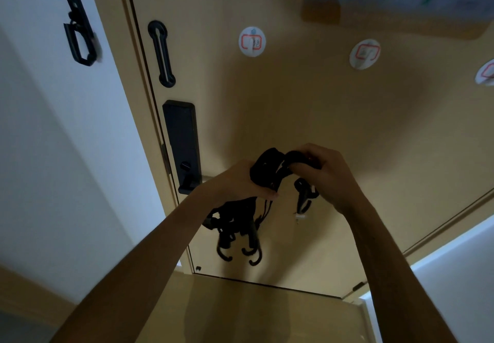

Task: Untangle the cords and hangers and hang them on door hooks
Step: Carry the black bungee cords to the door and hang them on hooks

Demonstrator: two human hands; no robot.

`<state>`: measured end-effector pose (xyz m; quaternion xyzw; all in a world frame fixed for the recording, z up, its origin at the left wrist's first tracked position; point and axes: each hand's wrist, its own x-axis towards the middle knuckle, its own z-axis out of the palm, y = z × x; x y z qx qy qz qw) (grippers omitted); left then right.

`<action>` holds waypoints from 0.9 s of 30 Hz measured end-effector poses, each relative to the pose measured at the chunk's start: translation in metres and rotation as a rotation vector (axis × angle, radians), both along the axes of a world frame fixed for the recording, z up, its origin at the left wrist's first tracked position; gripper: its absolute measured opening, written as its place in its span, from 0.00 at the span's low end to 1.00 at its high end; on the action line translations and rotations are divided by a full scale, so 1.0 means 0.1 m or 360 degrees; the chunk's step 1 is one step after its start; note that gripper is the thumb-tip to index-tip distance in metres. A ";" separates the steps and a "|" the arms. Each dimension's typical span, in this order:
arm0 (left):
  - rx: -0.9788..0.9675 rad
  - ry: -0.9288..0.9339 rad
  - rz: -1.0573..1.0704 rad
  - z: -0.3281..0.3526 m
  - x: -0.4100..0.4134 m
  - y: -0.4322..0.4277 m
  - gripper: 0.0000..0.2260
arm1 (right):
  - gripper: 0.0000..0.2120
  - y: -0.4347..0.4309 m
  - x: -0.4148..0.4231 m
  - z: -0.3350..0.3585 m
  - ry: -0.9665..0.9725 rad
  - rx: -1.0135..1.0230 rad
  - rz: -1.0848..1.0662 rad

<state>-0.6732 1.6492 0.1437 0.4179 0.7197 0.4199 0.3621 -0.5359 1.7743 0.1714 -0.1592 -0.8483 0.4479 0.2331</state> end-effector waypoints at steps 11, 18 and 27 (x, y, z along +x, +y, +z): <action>-0.0031 0.0246 0.0100 0.55 -0.13 0.17 0.06 | 0.29 0.28 -0.02 0.27 -0.0516 0.0031 0.0101; 0.0089 0.0369 0.0039 0.76 -0.02 0.29 0.11 | 0.18 0.29 -0.22 0.49 -0.0437 0.0391 0.0244; 0.0320 -0.0100 0.0492 0.79 -0.04 0.12 0.11 | 0.06 0.53 -0.19 0.60 -0.0222 0.0373 0.0401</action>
